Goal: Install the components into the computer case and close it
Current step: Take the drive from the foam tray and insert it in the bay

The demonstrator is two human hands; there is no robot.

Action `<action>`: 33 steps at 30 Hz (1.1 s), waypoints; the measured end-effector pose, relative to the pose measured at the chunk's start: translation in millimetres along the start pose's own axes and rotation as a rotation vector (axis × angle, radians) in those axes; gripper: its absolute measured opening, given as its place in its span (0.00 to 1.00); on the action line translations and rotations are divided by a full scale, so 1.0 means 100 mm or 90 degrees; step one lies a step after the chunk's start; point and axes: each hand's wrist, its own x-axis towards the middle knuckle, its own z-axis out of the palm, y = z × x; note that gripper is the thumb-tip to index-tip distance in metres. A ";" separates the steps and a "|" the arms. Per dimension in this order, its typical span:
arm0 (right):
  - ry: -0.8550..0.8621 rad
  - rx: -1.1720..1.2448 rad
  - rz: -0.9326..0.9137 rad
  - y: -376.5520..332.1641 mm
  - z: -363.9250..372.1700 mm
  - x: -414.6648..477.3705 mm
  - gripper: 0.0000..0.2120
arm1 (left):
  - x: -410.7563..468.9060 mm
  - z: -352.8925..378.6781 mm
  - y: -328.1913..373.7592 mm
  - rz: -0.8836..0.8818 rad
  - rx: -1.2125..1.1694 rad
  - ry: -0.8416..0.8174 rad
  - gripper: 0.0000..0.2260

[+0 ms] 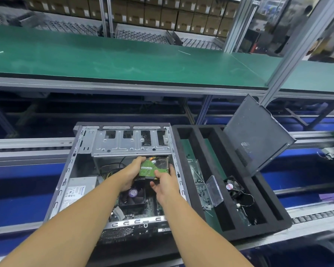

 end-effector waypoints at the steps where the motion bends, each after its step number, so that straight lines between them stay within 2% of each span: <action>1: 0.030 0.009 0.010 0.01 0.01 0.00 0.07 | 0.01 0.00 -0.01 0.009 0.001 -0.002 0.24; 3: 0.059 0.051 0.020 0.02 0.04 0.03 0.05 | 0.03 -0.02 -0.06 0.036 0.021 0.008 0.23; 7: 0.030 0.151 0.004 0.03 0.08 0.06 0.05 | -0.01 -0.05 -0.16 0.130 0.021 0.004 0.27; 10: 0.027 0.170 -0.010 0.02 0.09 0.07 0.26 | 0.01 -0.07 -0.22 0.187 0.113 0.001 0.29; 12: 0.034 0.154 -0.018 0.03 0.09 0.06 0.28 | 0.03 -0.06 -0.25 0.209 0.172 0.039 0.28; 15: 0.045 0.117 -0.018 0.07 0.07 0.12 0.24 | 0.05 -0.04 -0.27 0.221 0.205 0.070 0.25; 18: 0.023 0.099 -0.036 0.06 0.09 0.19 0.14 | 0.06 0.01 -0.24 0.211 0.236 0.123 0.16; 20: -0.001 0.079 -0.044 -0.01 0.11 0.26 0.10 | 0.10 0.05 -0.18 0.182 0.233 0.184 0.18; 22: -0.013 0.051 -0.041 -0.09 0.13 0.31 0.13 | 0.14 0.07 -0.13 0.148 0.161 0.207 0.22; 26: -0.038 0.027 -0.014 -0.09 0.11 0.36 0.14 | 0.15 0.01 -0.11 0.138 0.155 0.193 0.20; 30: -0.046 0.083 -0.003 -0.03 0.08 0.36 0.03 | 0.16 0.01 -0.14 0.148 0.064 0.135 0.25; 33: -0.048 0.041 -0.003 -0.05 0.08 0.37 0.03 | 0.20 0.05 -0.14 0.160 0.105 0.185 0.22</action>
